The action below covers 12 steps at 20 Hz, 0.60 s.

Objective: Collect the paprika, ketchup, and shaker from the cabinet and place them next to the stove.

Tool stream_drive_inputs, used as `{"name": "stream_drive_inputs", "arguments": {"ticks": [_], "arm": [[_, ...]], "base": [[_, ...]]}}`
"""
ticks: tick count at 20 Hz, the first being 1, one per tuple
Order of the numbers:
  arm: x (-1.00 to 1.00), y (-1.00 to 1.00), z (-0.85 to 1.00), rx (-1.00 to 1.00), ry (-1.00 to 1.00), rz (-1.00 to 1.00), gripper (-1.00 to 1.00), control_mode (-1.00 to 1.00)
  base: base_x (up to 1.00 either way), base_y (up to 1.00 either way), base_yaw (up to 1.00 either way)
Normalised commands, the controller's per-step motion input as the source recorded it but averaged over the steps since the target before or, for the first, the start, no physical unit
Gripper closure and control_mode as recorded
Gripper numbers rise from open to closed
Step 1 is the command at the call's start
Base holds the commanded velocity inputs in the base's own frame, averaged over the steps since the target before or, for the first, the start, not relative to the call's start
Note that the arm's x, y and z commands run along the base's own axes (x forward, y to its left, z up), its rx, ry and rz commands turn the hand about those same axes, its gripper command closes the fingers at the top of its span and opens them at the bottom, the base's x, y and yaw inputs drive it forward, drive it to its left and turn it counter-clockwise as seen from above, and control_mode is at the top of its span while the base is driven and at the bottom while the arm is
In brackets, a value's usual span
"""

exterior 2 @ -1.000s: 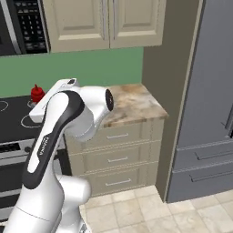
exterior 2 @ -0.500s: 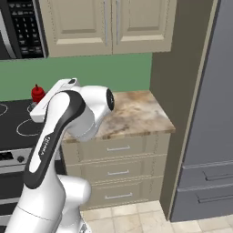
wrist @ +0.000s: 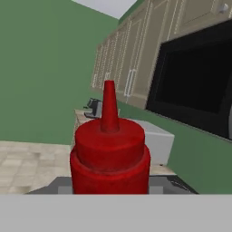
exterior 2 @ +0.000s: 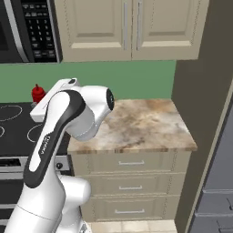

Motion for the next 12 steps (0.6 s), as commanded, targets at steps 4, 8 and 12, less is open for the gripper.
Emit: {"name": "stream_drive_inputs", "arguments": {"ticks": [4, 8, 12], "arm": [[0.0, 0.0, 0.0, 0.0, 0.0, 0.0, 1.0, 1.0], [0.0, 0.0, 0.0, 0.0, 0.0, 0.0, 1.0, 1.0], [0.0, 0.0, 0.0, 0.0, 0.0, 0.0, 1.0, 1.0]], "base": [[0.28, -0.26, 0.26], [0.31, -0.3, 0.26], [0.29, -0.36, 0.25]]}}
